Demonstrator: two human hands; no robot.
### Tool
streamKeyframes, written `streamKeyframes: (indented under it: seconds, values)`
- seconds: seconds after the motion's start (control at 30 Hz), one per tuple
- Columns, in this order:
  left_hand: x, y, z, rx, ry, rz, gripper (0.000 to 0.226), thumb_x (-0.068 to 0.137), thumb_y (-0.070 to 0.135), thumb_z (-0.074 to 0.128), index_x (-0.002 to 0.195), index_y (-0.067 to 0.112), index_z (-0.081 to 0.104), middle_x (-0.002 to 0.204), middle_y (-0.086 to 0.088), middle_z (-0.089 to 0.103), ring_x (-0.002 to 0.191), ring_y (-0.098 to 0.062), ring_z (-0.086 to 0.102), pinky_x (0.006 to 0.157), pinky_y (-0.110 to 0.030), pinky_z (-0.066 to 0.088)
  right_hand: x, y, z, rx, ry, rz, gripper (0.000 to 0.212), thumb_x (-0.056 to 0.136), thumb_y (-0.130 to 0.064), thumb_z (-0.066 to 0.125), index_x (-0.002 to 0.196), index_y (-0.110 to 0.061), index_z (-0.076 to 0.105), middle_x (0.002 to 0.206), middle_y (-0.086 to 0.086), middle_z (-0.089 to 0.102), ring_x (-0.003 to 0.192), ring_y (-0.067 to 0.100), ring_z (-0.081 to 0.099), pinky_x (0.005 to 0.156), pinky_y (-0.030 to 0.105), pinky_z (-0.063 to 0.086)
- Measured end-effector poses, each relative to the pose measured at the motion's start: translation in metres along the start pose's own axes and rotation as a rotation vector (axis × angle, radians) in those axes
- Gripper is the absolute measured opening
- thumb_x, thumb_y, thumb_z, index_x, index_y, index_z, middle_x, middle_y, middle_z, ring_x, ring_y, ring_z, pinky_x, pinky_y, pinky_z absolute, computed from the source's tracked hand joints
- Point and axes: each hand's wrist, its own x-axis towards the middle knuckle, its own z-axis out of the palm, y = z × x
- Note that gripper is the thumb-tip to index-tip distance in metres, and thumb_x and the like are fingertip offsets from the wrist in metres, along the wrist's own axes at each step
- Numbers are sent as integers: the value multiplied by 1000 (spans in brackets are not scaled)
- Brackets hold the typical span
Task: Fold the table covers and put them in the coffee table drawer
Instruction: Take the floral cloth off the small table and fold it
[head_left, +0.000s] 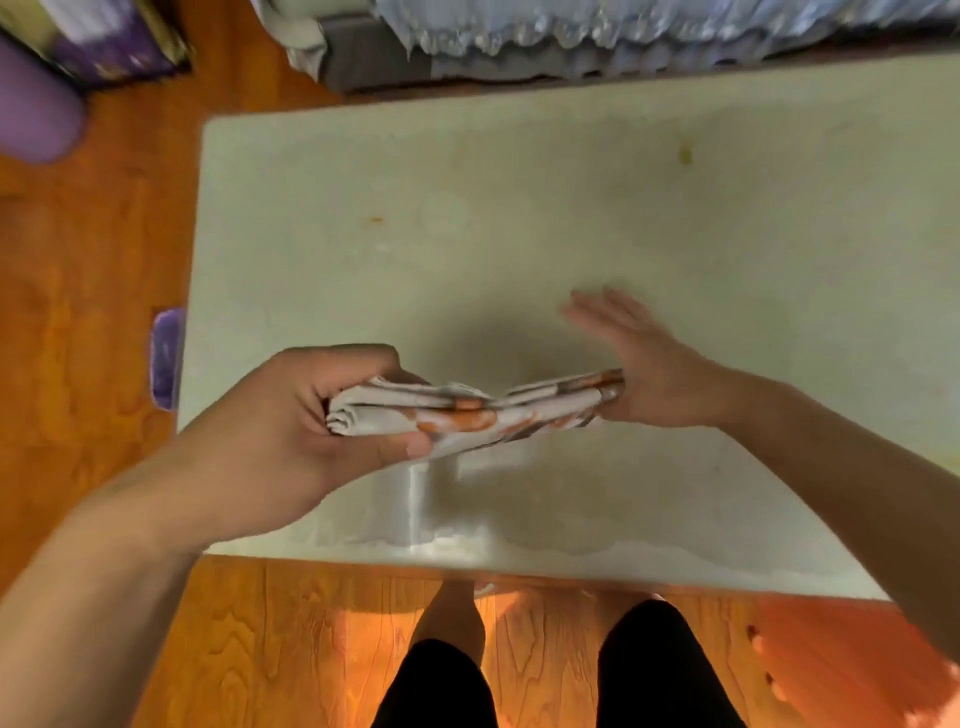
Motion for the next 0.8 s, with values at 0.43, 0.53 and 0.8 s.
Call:
streamKeyframes:
  seconds: [0.43, 0.53, 0.8]
  values:
    - [189, 66, 145, 77, -73, -128, 15, 95, 26, 69, 100, 14, 61, 83, 1, 69, 72, -7, 62, 62, -23, 47, -237, 98, -46, 412, -93, 455, 6, 97, -37, 63, 96, -42, 62, 93, -19, 70, 85, -2, 66, 75, 20, 51]
    - [242, 89, 225, 169, -281, -87, 16, 95, 26, 70, 97, 13, 62, 79, -2, 65, 70, -12, 59, 56, -23, 42, -304, 137, -31, 422, -68, 702, 14, 96, -27, 61, 106, -37, 65, 99, -11, 73, 88, 7, 69, 84, 32, 57]
    - [361, 213, 336, 355, -168, 117, 34, 93, 31, 69, 125, 23, 59, 112, -4, 66, 94, -21, 63, 78, -33, 51, -363, 175, -55, 748, 391, 784, 34, 92, -15, 65, 118, -34, 54, 108, -10, 68, 99, 11, 66, 89, 35, 54]
